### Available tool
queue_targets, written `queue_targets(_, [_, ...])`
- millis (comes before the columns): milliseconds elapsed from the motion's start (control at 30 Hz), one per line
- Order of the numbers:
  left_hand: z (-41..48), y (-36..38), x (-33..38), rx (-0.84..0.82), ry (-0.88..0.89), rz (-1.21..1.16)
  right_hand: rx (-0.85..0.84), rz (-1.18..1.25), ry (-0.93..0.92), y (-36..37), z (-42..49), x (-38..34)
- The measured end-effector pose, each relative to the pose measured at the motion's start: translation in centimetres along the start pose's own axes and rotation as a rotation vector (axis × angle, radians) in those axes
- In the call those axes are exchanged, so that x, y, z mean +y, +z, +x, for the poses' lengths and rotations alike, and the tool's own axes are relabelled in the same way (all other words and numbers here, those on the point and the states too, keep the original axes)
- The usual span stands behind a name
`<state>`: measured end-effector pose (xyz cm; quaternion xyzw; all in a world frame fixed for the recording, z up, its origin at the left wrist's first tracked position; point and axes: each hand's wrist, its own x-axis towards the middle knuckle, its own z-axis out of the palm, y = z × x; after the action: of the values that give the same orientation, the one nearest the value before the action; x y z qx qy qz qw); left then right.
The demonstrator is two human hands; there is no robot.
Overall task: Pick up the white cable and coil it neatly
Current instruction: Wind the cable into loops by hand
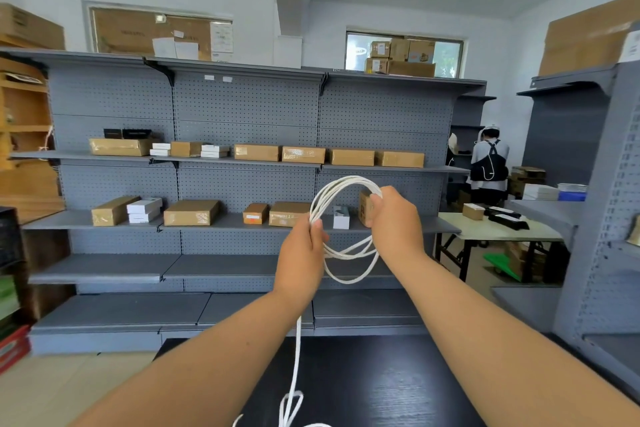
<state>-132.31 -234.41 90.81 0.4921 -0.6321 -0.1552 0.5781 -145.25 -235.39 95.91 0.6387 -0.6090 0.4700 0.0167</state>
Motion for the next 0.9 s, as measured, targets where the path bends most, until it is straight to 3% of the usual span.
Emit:
queue_targets(233, [1.7, -2.6, -0.5, -0.043, 0.182, 0.31, -0.181, 0.429, 0.208, 1.7, -0.9, 0.6])
queue_targets(500, [3.9, -4.7, -0.1, -0.165, 0.24, 0.571, -0.36, 0.458, 0.223, 3.0, -1.3, 0.7])
queue_targets(700, [4.5, -5.3, -0.1, -0.363, 0.307, 0.756, -0.39, 0.155, -0.148, 1.8, -0.6, -0.2])
queue_targets(900, [4.3, -5.3, -0.4, -0.512, 0.399, 0.839, -0.581, -0.321, -0.427, 1.7, -0.8, -0.7])
